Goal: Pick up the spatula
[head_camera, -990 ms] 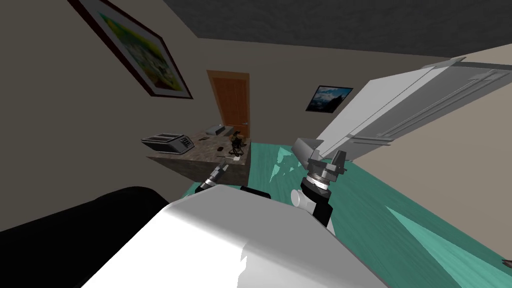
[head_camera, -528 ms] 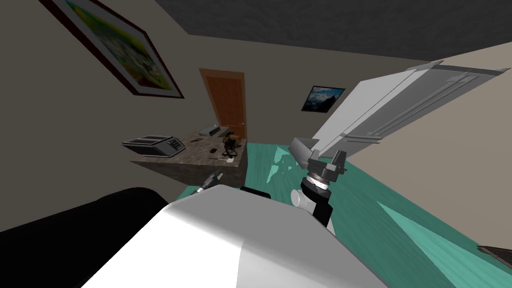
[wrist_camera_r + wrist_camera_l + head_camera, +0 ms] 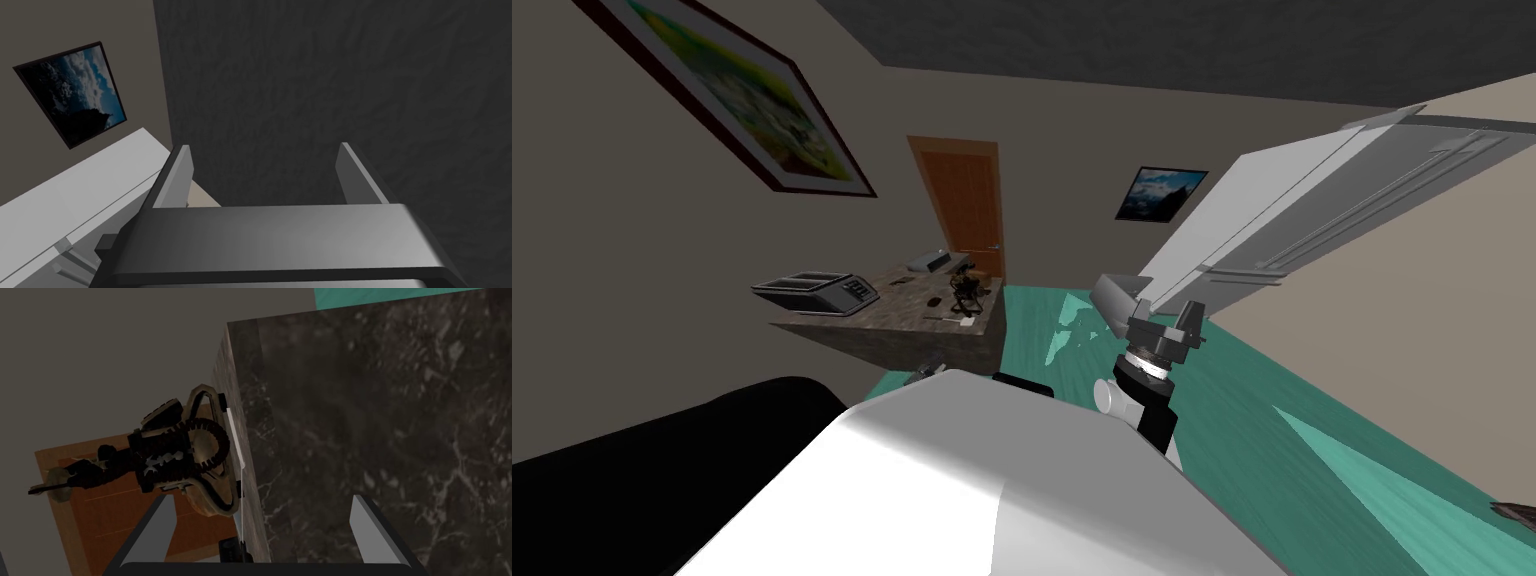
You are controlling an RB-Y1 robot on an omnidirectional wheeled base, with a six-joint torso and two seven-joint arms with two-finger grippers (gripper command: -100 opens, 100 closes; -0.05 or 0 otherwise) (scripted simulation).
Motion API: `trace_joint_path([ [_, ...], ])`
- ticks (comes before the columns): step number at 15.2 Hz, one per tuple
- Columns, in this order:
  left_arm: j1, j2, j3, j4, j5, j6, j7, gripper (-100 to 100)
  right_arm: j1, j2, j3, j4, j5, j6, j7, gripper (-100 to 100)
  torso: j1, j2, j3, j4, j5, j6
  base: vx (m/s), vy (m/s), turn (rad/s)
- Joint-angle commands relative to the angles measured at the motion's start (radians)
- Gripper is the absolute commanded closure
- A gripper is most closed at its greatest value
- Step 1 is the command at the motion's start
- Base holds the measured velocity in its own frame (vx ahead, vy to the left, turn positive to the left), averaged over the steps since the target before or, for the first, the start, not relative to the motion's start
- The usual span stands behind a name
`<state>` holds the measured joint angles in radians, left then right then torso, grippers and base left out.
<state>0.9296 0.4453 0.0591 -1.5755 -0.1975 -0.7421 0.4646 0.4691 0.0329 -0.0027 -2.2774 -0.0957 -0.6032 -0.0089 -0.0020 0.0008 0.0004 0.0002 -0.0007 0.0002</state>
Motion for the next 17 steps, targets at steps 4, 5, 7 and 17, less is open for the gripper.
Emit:
trace_joint_path([
  [4, 0.065, 0.038, 0.019, 0.110, -0.013, -0.021, 0.065, -100, 0.000, 0.000, 0.000, 0.000, 0.000, 0.000, 0.000, 0, -0.005, -0.007, -0.004, -0.001, -0.001, 0.001, 0.136, -0.093, -0.191],
  [5, 0.065, 0.038, 0.019, 0.117, -0.013, -0.021, 0.065, -100, 0.000, 0.000, 0.000, 0.000, 0.000, 0.000, 0.000, 0, -0.005, -0.013, -0.007, -0.002, -0.001, 0.001, 0.266, -0.101, -0.122],
  [7, 0.098, 0.055, 0.029, 0.160, -0.020, -0.031, 0.097, -100, 0.000, 0.000, 0.000, 0.000, 0.000, 0.000, 0.000, 0, -0.005, -0.014, -0.008, -0.003, -0.001, 0.000, 0.174, -0.073, -0.029],
  [17, 0.193, 0.102, 0.055, 0.338, -0.041, -0.064, 0.193, -100, 0.000, 0.000, 0.000, 0.000, 0.000, 0.000, 0.000, 0, -0.002, -0.009, -0.005, -0.002, -0.001, 0.000, 0.117, -0.037, -0.062],
])
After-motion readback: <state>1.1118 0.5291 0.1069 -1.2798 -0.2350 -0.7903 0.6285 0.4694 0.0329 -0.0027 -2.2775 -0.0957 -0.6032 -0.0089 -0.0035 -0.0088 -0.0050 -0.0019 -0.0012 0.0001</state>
